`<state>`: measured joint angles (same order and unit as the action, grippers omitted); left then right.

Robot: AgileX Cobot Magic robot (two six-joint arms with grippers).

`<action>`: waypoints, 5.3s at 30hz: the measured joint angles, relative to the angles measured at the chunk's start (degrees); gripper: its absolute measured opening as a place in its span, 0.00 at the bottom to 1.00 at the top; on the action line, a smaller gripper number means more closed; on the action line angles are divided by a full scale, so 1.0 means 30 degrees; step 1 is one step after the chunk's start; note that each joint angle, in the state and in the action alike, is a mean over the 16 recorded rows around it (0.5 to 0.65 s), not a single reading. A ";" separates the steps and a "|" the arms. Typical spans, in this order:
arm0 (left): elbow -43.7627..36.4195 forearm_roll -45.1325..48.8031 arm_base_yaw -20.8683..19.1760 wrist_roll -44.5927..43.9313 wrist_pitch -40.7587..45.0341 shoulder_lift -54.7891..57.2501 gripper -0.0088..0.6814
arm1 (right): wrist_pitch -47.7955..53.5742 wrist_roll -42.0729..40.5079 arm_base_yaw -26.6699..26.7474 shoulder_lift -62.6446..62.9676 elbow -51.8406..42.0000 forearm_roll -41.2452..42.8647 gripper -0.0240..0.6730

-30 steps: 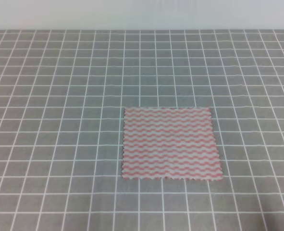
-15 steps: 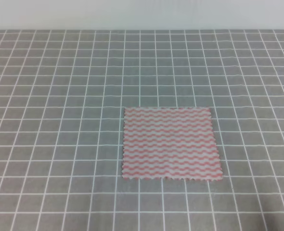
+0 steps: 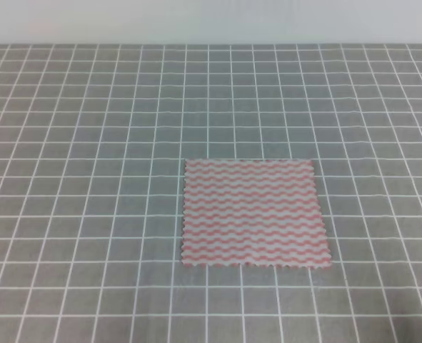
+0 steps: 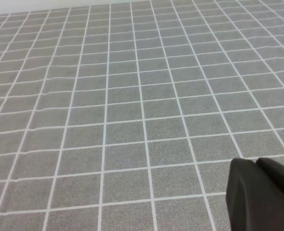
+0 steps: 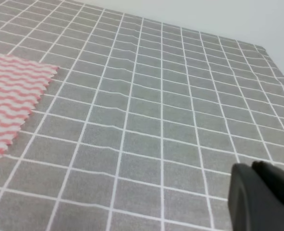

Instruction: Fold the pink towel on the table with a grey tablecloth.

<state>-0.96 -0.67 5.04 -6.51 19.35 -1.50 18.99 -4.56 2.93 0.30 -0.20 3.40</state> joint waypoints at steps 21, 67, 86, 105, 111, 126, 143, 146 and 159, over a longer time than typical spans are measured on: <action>-0.0075 -0.2248 -0.0002 0.2436 -0.2771 -0.0096 0.01 | -0.2579 0.0170 -0.0001 0.0036 -0.0037 -0.2708 0.01; 0.5008 -1.1758 0.0062 -0.0740 -0.1813 0.7087 0.01 | -0.4776 -0.4116 0.0000 -0.0365 0.0082 -2.7846 0.01; 1.0632 -1.2512 0.2945 -0.7453 -0.0335 1.6448 0.01 | 0.6221 -0.7454 0.0168 -1.4352 0.9315 -1.7698 0.01; 1.1972 -1.2639 0.5132 -0.7859 -0.3978 2.1907 0.01 | 0.6795 0.1587 0.5971 -2.6801 1.5976 -0.4782 0.05; 1.2041 -1.2659 0.5159 -0.7864 -0.4971 2.2503 0.01 | 0.5286 0.2012 0.6220 -2.9243 1.6284 -0.5800 0.19; 1.2041 -1.2677 0.5164 -0.7864 -0.5259 2.3071 0.01 | 0.2827 0.2016 0.6219 -3.2037 1.6508 -0.8229 0.42; 1.2040 -1.2677 0.5161 -0.7867 -0.5347 2.3098 0.01 | 0.3161 0.1983 0.6220 -3.3030 1.7302 -0.8373 0.42; 1.2040 -1.2677 0.5159 -0.7867 -0.5369 2.3113 0.01 | 0.3230 0.1981 0.6220 -3.3053 1.7312 -0.8384 0.41; 1.2043 -1.2670 0.5150 -0.7855 -0.5381 2.3175 0.01 | 0.3807 0.1812 0.6220 -3.3184 1.7740 -0.8391 0.25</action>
<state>35.17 -38.68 20.49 -30.07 3.21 68.02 30.41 0.88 21.59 -99.25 53.02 -21.77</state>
